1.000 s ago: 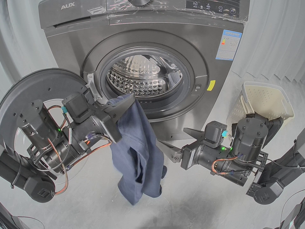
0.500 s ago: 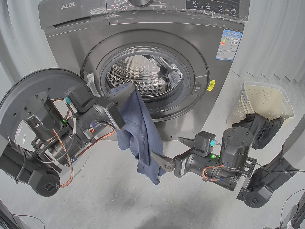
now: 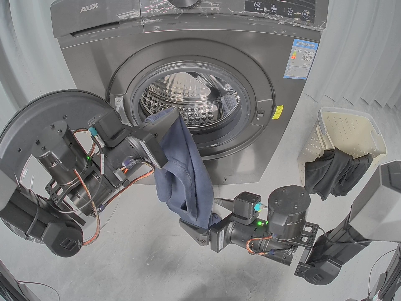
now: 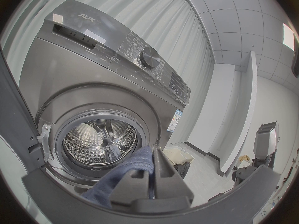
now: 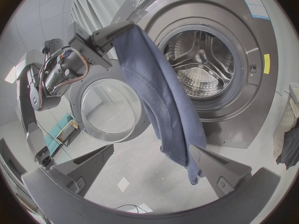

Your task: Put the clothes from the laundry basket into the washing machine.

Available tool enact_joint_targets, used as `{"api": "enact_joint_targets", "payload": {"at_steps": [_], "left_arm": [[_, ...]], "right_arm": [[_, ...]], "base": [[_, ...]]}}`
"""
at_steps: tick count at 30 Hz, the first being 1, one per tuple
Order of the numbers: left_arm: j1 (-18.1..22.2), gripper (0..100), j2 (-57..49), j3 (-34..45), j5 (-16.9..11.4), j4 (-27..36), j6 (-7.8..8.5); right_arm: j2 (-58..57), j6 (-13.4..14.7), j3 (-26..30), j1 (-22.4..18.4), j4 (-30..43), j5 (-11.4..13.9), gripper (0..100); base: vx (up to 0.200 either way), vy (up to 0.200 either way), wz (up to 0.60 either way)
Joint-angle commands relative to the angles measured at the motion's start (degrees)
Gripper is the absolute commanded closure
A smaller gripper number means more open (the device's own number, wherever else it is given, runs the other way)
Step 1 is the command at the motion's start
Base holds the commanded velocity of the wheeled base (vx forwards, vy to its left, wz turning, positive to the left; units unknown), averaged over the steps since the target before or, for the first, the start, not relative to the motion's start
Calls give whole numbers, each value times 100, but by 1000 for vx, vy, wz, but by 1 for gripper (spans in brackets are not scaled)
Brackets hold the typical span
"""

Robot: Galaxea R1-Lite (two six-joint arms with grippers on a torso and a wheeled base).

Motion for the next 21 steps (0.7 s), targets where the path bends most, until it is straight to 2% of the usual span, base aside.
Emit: {"api": "enact_joint_targets", "payload": {"at_steps": [1,13,21], "left_arm": [[3,100,45,-10,1,-19,-1],[3,100,-8,-45,1,-28,-1],[12,100,1,-28,1,-125,-10]], "right_arm": [[493,-9,-230,24,-116,1,0],[1390,-62,-942,33,-196,-8,0],[1864,-255,-1513,-161,-406,-8,0]], "base": [[0,0,0],[0,0,0],[0,0,0]]}}
